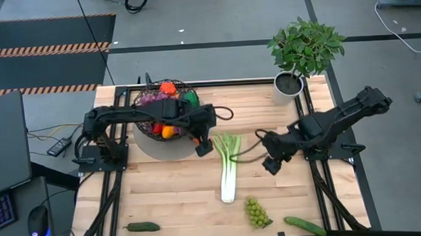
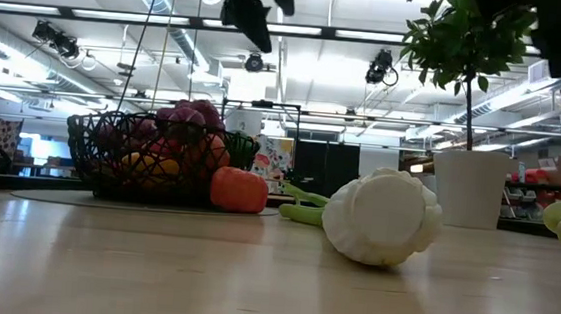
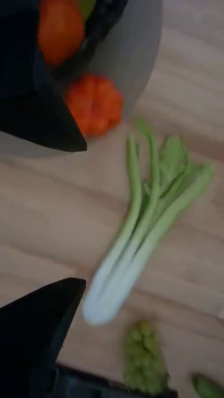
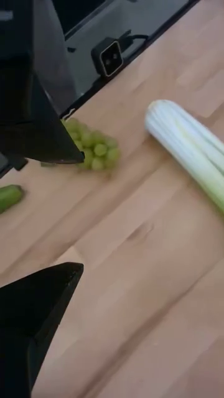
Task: Build produce basket
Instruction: Put the green grapes into the wire basket
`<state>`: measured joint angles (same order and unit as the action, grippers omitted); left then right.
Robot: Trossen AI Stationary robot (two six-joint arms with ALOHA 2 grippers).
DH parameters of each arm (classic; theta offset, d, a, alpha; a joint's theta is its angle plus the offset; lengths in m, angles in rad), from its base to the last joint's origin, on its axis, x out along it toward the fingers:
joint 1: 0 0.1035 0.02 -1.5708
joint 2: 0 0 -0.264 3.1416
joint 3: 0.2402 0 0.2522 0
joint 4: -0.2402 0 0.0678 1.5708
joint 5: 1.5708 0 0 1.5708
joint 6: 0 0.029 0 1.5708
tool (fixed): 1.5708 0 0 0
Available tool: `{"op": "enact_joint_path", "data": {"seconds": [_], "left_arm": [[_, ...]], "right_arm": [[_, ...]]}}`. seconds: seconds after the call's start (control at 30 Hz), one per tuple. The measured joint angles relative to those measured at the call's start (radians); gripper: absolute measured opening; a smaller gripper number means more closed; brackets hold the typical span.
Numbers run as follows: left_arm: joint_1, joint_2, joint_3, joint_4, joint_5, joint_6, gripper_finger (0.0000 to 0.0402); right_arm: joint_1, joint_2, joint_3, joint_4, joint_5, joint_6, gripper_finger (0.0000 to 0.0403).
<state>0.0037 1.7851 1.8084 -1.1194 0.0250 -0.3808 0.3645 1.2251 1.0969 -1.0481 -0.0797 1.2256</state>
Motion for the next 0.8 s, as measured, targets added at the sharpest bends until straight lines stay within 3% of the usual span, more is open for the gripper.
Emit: {"op": "enact_joint_path", "data": {"seconds": [0.3, 0.53, 0.8], "left_arm": [[-0.125, 0.0, 0.0, 0.121, 0.0, -0.271, 0.0357], [-0.208, 0.0, 0.0, 0.177, -0.002, -0.45, 0.0357], [-0.3, 0.0, 0.0, 0.176, -0.002, -0.524, 0.0357]], "right_arm": [[0.216, 0.023, 0.0, 0.059, 0.136, 0.192, 0.0276], [0.329, 0.187, 0.0, 0.277, 0.062, 0.201, 0.0276], [0.421, 0.348, 0.0, 0.446, 0.058, 0.379, 0.0276]]}}
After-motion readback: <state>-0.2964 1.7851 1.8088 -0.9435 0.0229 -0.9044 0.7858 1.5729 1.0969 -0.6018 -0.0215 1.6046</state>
